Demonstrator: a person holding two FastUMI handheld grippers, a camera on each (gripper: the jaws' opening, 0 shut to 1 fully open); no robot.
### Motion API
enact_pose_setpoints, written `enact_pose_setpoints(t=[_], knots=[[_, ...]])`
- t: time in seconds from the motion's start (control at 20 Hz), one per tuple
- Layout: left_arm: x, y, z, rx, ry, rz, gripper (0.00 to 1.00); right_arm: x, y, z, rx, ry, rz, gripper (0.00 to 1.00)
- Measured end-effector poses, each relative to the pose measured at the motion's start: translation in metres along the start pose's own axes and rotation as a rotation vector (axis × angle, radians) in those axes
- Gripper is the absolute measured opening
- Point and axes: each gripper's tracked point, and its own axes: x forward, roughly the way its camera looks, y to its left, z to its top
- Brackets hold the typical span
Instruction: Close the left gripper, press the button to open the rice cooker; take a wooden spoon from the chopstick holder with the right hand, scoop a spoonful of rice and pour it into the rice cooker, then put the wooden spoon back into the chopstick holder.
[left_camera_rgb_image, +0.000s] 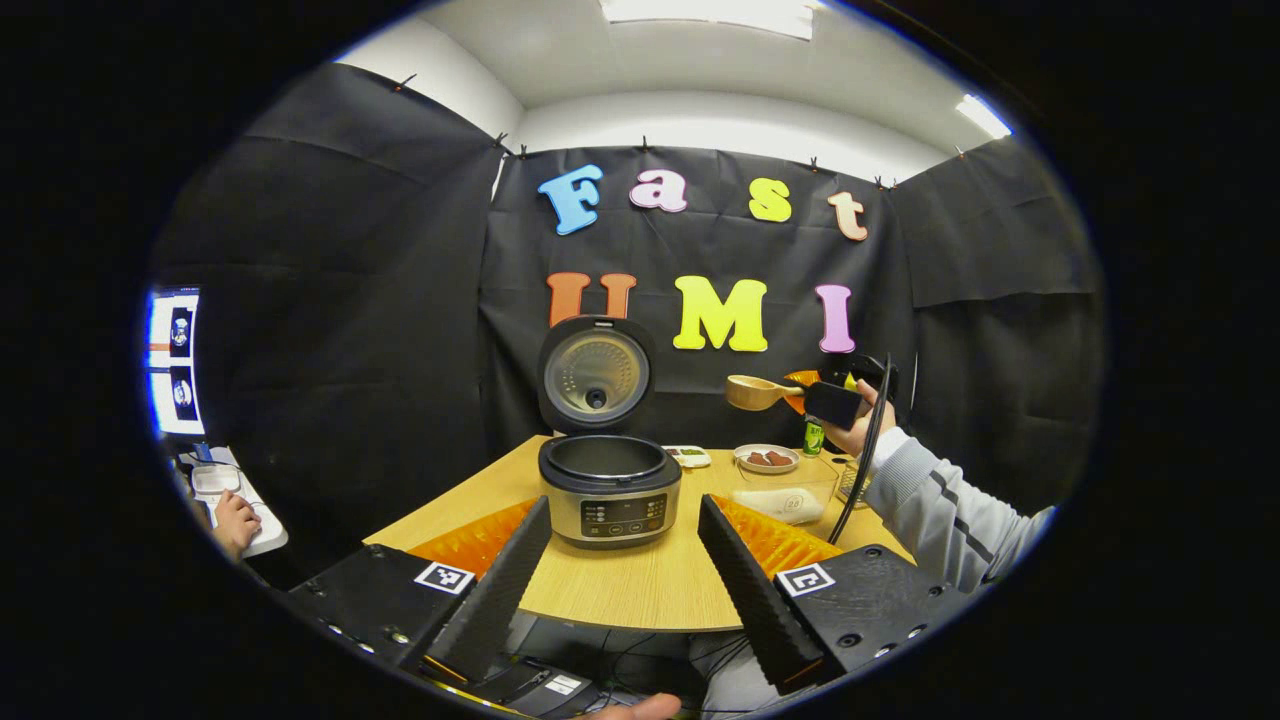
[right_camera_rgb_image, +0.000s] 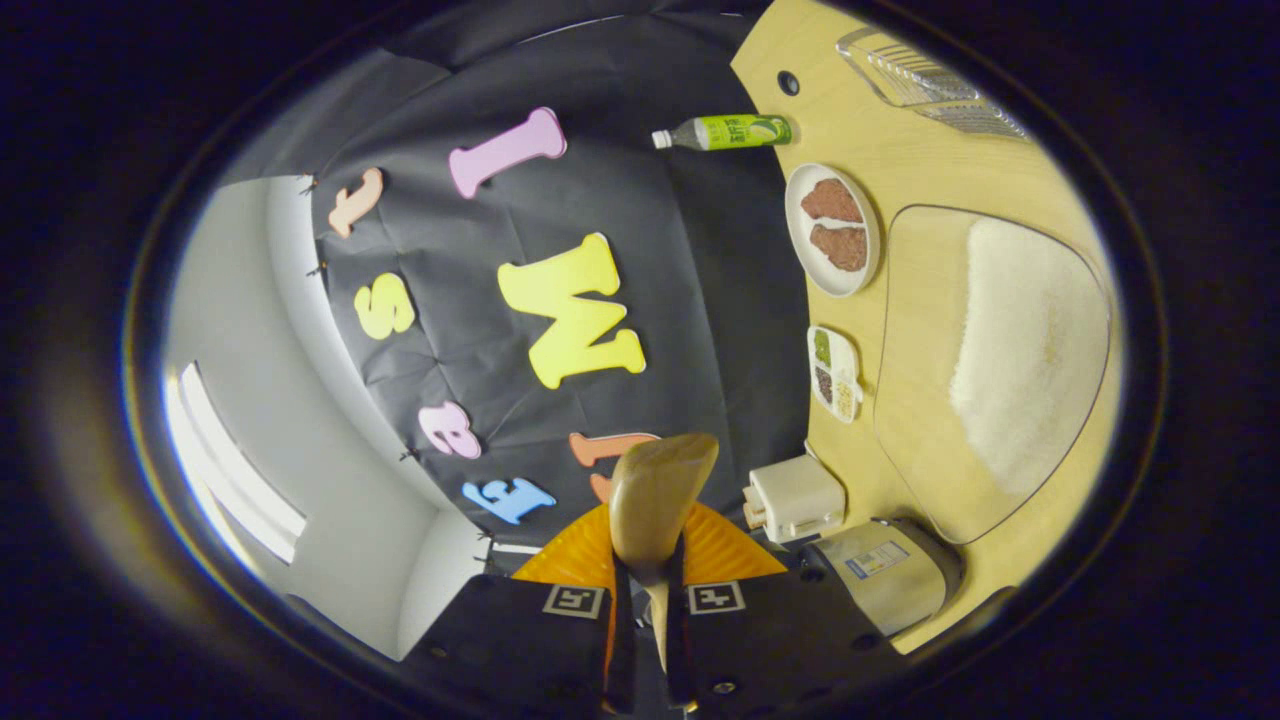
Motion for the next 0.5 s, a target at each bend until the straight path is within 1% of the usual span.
enact_pose_setpoints(t=[0.2, 0.25, 0.3, 0.35, 0.4, 0.45, 0.5], knots=[[-0.012, 0.027, 0.003, 0.036, -0.028, 0.068, 0.94, 0.028, 0.014, -0.047, -0.137, 0.039, -0.032, 0.17], [-0.015, 0.029, 0.003, 0.042, -0.031, 0.074, 0.94, 0.034, 0.015, -0.056, -0.183, 0.044, -0.046, 0.14], [-0.016, 0.031, 0.004, 0.042, -0.037, 0.075, 0.94, 0.04, 0.016, -0.064, -0.234, 0.046, -0.059, 0.17], [-0.016, 0.033, 0.006, 0.039, -0.041, 0.074, 0.94, 0.047, 0.017, -0.073, -0.292, 0.049, -0.076, 0.17], [-0.016, 0.035, 0.005, 0.033, -0.043, 0.074, 0.94, 0.057, 0.014, -0.082, -0.366, 0.071, -0.112, 0.14], [-0.018, 0.04, 0.005, 0.027, -0.043, 0.078, 0.95, 0.064, 0.012, -0.089, -0.441, 0.082, -0.145, 0.17], [-0.018, 0.044, 0.005, 0.021, -0.044, 0.083, 0.95, 0.07, 0.011, -0.093, -0.522, 0.085, -0.167, 0.17]])
